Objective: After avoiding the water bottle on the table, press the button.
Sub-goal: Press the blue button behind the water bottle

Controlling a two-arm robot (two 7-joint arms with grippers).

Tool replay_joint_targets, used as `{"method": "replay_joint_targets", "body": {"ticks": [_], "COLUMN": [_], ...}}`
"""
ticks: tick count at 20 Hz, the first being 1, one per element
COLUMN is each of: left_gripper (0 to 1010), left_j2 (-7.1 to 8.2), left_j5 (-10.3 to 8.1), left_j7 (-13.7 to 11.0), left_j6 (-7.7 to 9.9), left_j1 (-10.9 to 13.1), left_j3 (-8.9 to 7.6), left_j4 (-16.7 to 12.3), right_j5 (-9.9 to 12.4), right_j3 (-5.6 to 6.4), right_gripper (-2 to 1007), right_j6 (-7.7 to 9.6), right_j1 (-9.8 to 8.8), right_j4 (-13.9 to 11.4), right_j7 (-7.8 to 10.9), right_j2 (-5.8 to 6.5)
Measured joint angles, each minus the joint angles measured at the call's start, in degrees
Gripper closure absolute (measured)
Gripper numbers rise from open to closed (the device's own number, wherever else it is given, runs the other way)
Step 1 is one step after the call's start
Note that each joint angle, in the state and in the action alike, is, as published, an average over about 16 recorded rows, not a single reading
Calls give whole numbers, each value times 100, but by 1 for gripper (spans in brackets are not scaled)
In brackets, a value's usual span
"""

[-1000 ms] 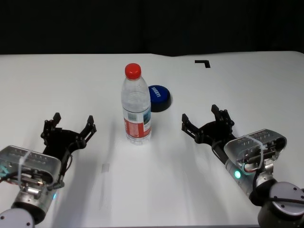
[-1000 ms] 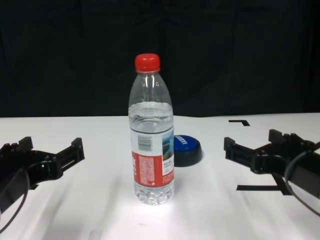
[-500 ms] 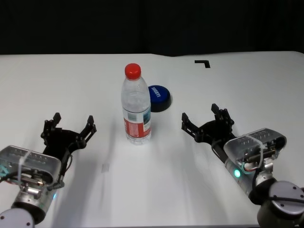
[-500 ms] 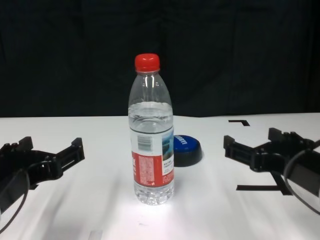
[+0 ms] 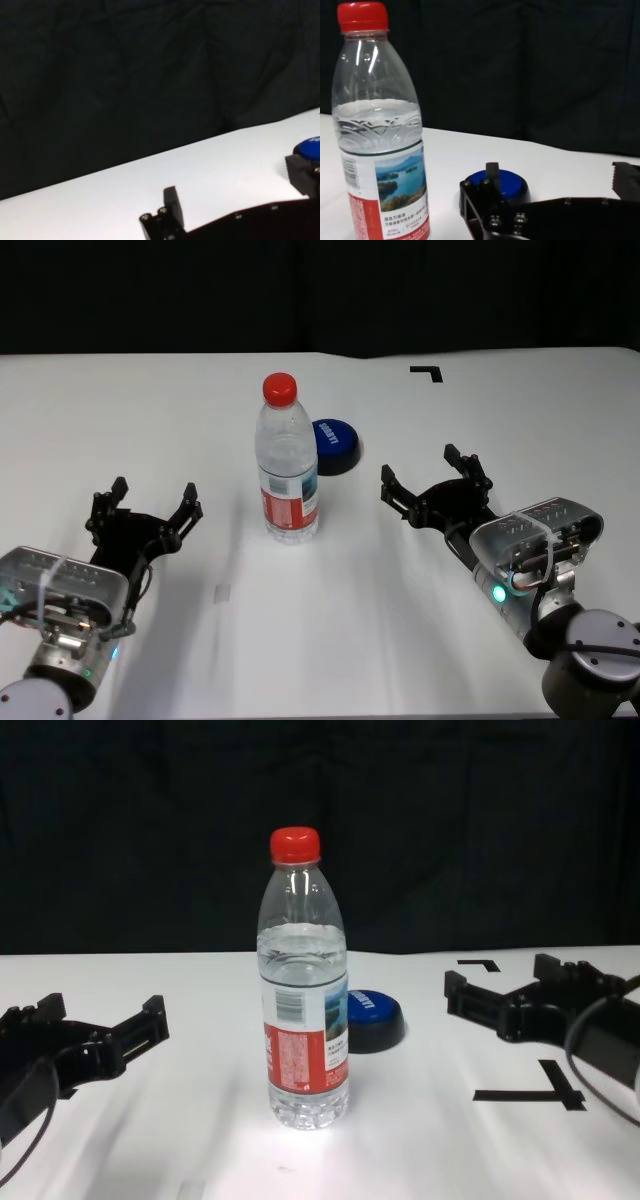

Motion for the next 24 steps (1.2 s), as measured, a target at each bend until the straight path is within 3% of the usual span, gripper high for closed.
{"method": "replay_joint_targets", "body": {"ticks": [12,24], "left_gripper": [7,7], "left_j2": [0,0], "left_j5": [0,0], "left_j7": [0,0], "left_j6": [0,1], "left_j1": [0,0], "left_j3": [0,0], "left_j4": [0,0], "right_j5": [-61,-12], "right_j3": [29,40], "right_gripper": [2,2], "right_j6": [57,67], "right_j1": [211,588], "right_j4": [46,382], "right_j7": [52,180], "right_j2": [54,109]}}
